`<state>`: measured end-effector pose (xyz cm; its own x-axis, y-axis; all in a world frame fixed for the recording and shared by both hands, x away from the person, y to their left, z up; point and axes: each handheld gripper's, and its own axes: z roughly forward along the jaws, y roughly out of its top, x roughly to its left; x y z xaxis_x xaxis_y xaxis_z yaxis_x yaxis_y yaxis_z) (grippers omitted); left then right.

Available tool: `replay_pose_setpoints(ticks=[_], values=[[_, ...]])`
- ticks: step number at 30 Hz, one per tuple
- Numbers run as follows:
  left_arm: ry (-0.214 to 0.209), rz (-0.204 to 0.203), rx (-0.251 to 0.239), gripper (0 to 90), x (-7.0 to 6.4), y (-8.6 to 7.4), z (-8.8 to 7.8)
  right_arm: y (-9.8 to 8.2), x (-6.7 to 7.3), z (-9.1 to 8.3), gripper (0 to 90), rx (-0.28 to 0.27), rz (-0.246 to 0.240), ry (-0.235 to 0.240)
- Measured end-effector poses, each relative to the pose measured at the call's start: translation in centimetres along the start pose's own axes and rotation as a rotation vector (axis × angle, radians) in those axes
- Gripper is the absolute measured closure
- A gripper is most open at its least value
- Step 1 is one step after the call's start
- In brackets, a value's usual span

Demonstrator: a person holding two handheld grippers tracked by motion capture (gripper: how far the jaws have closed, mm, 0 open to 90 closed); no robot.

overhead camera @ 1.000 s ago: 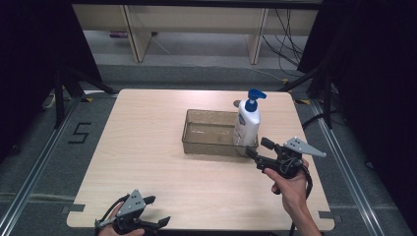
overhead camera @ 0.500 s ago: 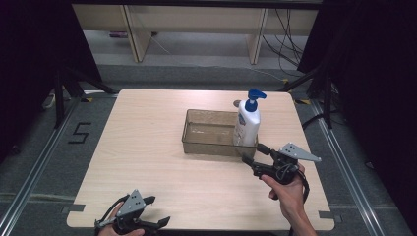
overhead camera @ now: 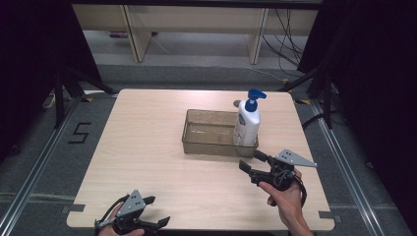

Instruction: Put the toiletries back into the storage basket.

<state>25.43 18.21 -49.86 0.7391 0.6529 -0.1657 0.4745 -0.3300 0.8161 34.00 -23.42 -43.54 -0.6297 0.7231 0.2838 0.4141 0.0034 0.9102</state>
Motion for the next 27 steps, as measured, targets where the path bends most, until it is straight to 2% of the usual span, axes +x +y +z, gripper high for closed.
replay_pose_setpoints(ticks=[1,2,3,4,5,6,8,9,10,11,14,15,16,18,20,21,25,27], values=[[-0.001,-0.005,-0.005,15.1,0.0,0.0,0.0,-0.1,0.1,0.0,23.5,-0.004,0.017,0.009],[0.0,-0.006,-0.005,15.1,0.0,0.0,0.0,-0.2,0.0,0.0,23.6,-0.007,-0.014,0.007],[0.0,-0.006,-0.005,15.1,0.0,0.0,0.0,-0.4,0.3,0.0,23.5,-0.013,0.035,0.027],[0.0,-0.006,-0.005,15.1,0.0,0.0,0.0,-0.5,0.1,-0.1,23.6,-0.004,-0.005,0.019],[-0.001,-0.006,-0.005,15.1,0.0,0.0,0.0,-0.5,0.1,-0.1,23.5,0.0,-0.005,0.016],[-0.001,-0.007,-0.004,15.0,0.0,0.0,0.0,-0.7,0.4,-0.1,23.6,0.013,0.03,0.021],[0.0,-0.007,-0.004,15.0,0.0,0.0,0.0,-0.9,0.1,0.0,23.5,-0.011,-0.006,0.025],[0.0,-0.002,-0.001,15.0,0.0,0.0,0.0,-0.9,0.3,-0.1,23.5,0.015,0.01,0.017],[0.0,-0.001,0.001,15.0,0.0,0.0,0.0,-1.0,0.4,-0.2,23.5,0.013,0.014,0.03],[0.0,-0.001,0.002,15.1,0.0,0.0,0.0,-1.1,0.4,-0.2,23.5,-0.001,0.011,0.033],[0.0,-0.005,0.002,15.1,0.0,0.0,0.0,-1.4,0.3,-0.3,22.9,0.006,0.006,0.04],[0.0,-0.006,0.0,15.1,0.0,0.0,0.0,-1.5,0.3,-0.3,22.1,0.01,-0.012,0.021],[0.001,0.003,0.009,15.1,0.1,0.0,0.0,-1.6,0.4,-0.3,21.4,0.017,0.016,0.024],[0.002,-0.009,-0.001,15.0,0.0,0.0,0.0,-1.8,0.4,-0.3,21.0,0.004,0.015,0.032],[0.001,-0.008,-0.007,15.0,0.0,-0.1,0.1,-1.9,0.3,-0.4,20.5,0.027,-0.007,0.018],[0.001,-0.008,-0.007,15.1,0.0,-0.1,0.1,-1.9,0.4,-0.5,20.2,0.017,-0.012,0.029],[0.001,-0.007,-0.003,15.1,0.0,-0.1,0.0,-2.0,0.6,-0.7,18.3,0.032,-0.027,0.024],[0.001,-0.007,0.0,15.1,0.0,0.0,0.0,-2.2,0.7,-0.8,17.3,0.034,-0.009,0.029]])
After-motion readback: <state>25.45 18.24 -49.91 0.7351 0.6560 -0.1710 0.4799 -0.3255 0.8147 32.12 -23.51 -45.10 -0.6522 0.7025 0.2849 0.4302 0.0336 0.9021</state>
